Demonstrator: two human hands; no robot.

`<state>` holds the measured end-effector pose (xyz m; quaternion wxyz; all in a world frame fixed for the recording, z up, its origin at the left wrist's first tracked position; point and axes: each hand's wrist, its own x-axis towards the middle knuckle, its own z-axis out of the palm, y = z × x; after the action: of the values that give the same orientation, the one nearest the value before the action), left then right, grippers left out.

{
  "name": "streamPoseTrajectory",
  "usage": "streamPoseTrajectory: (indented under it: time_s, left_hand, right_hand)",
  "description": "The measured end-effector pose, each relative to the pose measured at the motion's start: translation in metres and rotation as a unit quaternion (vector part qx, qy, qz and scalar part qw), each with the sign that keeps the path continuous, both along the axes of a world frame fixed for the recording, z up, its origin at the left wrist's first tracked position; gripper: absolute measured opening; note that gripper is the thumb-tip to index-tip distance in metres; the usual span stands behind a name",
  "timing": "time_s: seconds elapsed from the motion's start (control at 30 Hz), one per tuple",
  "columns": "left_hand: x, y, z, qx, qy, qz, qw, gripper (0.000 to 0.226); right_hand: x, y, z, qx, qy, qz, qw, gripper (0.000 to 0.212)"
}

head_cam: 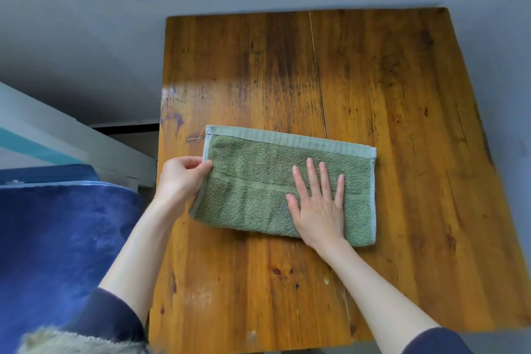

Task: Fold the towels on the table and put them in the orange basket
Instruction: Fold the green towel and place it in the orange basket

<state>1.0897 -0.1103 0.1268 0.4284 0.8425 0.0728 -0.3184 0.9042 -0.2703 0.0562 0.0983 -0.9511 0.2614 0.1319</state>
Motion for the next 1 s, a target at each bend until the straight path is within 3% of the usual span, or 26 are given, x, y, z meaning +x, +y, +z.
streamPoseTrajectory:
  time_s: [0.13,0.23,0.37,0.53,0.67,0.83,1.0]
  left_hand:
    - [-0.007,-0.014,0.019,-0.017,-0.033,-0.033,0.999,0.011]
    - [-0.024,-0.033,0.034,-0.023,-0.066,-0.068,0.995,0.007]
    - [-0.058,-0.072,0.051,-0.041,-0.1,-0.093,0.99,0.012]
    - [-0.107,-0.126,0.044,-0.051,-0.102,-0.145,0.983,0.008]
    - [-0.14,-0.155,0.015,-0.004,-0.102,-0.179,0.979,0.007]
    - [-0.162,-0.168,-0.011,0.068,-0.145,-0.232,0.96,0.012]
    - [-0.166,-0.181,-0.009,0.026,-0.161,-0.194,0.967,0.011]
  right_hand:
    - [0.0,-0.009,0.007,0.053,-0.005,0.011,0.999,0.06]
    - [-0.008,-0.024,0.017,0.154,-0.059,0.01,0.986,0.058]
    - [-0.036,-0.045,0.039,0.302,-0.175,-0.093,0.933,0.05]
    - [-0.08,-0.07,0.05,0.317,-0.257,-0.227,0.884,0.029]
    - [-0.1,-0.081,0.044,0.364,-0.241,-0.303,0.847,0.024]
    - [-0.105,-0.085,0.034,0.403,-0.2,-0.308,0.838,0.024]
    - [-0.107,-0.088,0.032,0.411,-0.183,-0.292,0.844,0.029]
